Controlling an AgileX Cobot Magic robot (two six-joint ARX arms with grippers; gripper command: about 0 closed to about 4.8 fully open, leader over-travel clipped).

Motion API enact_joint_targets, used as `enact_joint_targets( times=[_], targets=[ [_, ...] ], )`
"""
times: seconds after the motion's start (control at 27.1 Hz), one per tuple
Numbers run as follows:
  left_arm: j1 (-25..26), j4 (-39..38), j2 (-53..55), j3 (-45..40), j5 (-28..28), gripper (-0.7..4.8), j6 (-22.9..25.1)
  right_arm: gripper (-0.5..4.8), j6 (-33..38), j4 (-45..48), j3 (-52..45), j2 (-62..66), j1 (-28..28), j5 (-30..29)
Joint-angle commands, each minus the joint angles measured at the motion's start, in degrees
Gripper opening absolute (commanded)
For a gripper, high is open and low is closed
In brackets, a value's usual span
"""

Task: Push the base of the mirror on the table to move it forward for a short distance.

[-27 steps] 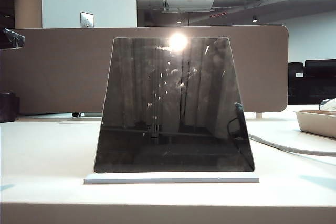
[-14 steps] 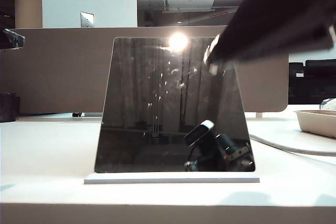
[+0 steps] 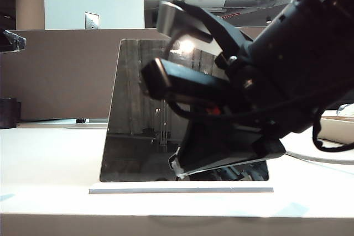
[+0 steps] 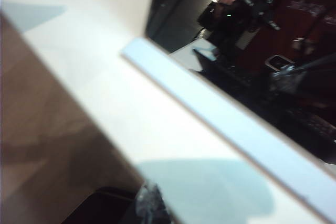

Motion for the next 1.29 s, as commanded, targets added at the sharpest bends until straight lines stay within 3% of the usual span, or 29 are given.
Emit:
enact_joint_targets(
  times=[0.04,0.29,0.48,1.29],
  targets=[
    [-0.1,0.5,0.0,0.0,0.2,-0.01,0.2,-0.04,0.0,1.0,0.3,0.8,-2.6,0.5],
    [-0.1,0.5,0.0,0.0,0.2,-0.01,0.2,-0.04,-0.5,-0.1,0.3,1.1,-8.1,-3.9],
    [-0.1,0.5,0.0,0.0,0.2,-0.01,0.2,-0.04,-3.1,-0.6,0.3,1.4,-8.4,-4.3],
    [-0.1,0.5,0.0,0.0,0.2,-0.01,0.2,-0.04,-3.5,0.9,0.3,6.8,-11.9,-5.1]
  ],
)
